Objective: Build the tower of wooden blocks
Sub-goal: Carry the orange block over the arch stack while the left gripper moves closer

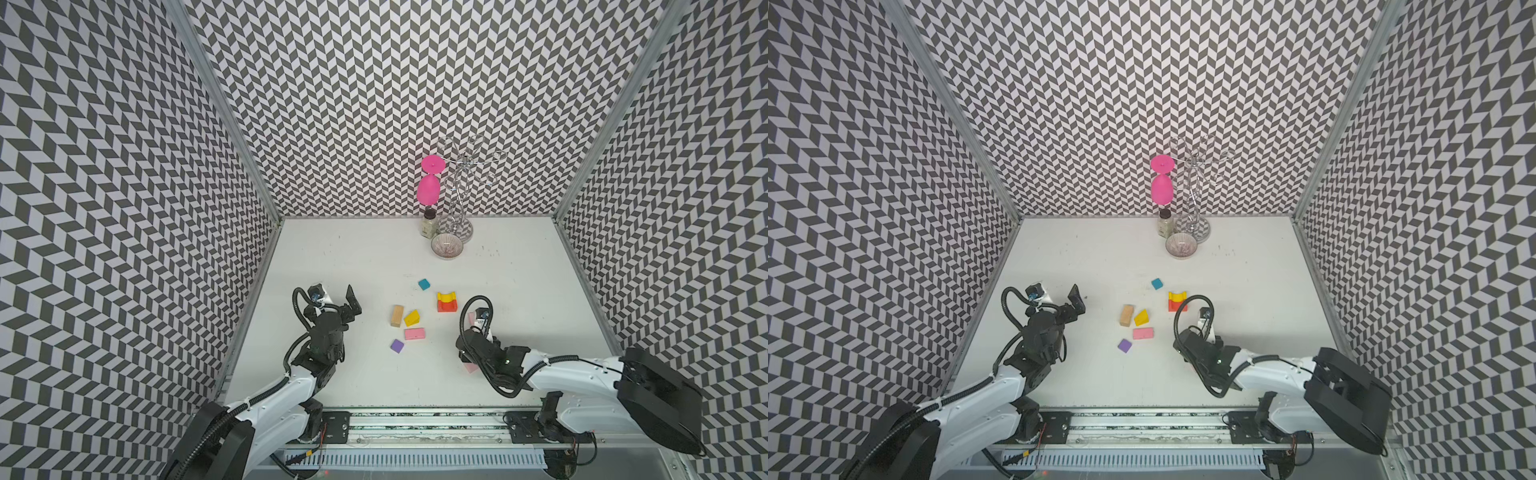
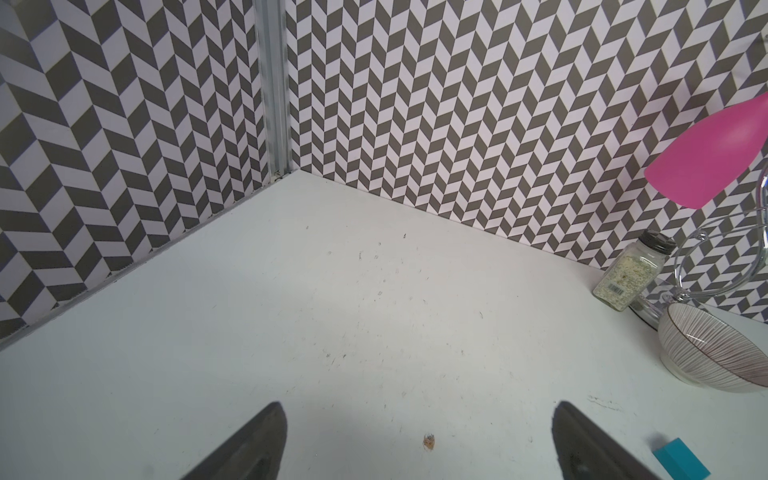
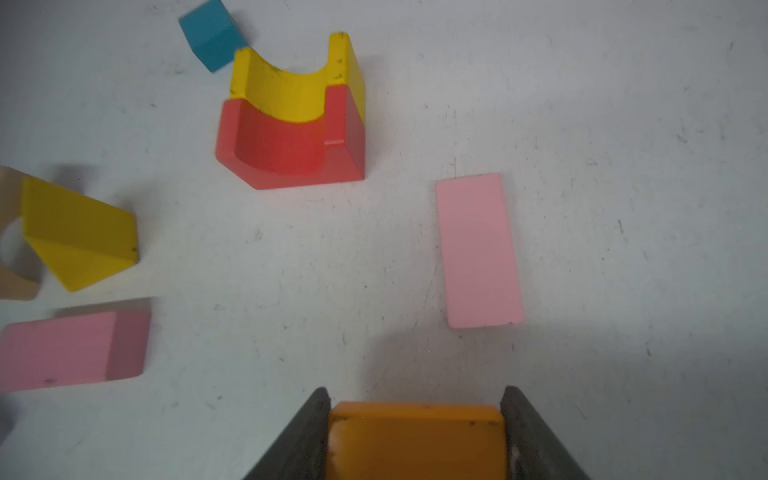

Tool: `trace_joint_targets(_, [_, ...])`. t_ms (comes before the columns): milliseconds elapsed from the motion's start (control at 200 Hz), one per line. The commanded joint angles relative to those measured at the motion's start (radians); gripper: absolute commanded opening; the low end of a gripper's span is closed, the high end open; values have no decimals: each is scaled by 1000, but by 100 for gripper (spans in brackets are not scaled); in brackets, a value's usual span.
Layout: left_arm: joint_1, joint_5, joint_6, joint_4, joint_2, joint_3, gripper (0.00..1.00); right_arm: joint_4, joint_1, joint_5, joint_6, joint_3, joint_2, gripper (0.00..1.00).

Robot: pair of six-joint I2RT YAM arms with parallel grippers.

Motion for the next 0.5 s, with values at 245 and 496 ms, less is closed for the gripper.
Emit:
trace_joint_targets(245, [1,157,46,28,-33,-10,100,132,5,139,-122,92,-101,43])
trace_joint_targets(496, [2,456,150,116,-37,-40,100,130,-50,105,-219,256,64,45])
